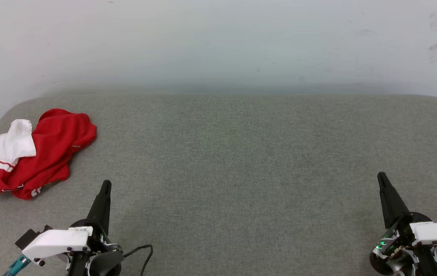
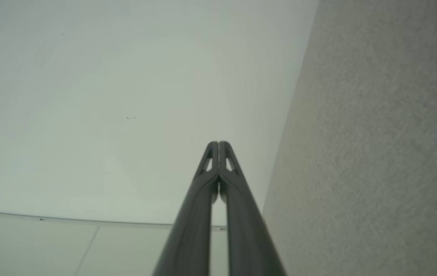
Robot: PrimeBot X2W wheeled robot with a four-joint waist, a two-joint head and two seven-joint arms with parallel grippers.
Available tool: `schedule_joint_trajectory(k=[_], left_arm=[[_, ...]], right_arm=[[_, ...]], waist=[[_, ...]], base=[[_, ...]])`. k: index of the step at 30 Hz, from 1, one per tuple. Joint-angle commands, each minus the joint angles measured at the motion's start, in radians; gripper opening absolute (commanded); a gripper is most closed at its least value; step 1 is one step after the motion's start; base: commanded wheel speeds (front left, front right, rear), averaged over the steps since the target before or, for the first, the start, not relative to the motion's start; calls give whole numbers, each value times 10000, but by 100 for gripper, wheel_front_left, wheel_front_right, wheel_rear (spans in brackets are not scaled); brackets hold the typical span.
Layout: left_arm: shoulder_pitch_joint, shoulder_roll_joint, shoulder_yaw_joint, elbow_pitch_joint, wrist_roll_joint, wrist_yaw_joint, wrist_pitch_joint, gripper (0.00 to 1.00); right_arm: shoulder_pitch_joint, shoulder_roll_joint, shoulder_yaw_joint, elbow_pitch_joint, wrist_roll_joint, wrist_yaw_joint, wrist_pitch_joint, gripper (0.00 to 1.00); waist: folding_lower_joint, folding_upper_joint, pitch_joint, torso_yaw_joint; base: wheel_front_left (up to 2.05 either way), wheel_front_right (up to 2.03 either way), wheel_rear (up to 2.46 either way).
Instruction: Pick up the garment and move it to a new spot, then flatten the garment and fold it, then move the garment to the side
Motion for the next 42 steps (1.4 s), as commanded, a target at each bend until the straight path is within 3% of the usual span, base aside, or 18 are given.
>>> schedule_joint_trajectory(k=[1, 42], left_arm=[[-68, -12, 37, -4, 26, -18, 54, 0], [-67, -11, 32, -4, 26, -18, 55, 0]], right_arm=[[-120, 32, -2, 8, -58, -7, 16, 0], [-120, 31, -5, 8, -60, -7, 17, 0]], waist=[[0, 0, 0, 0], [0, 0, 0, 0]], base=[[0, 0, 0], [0, 0, 0]])
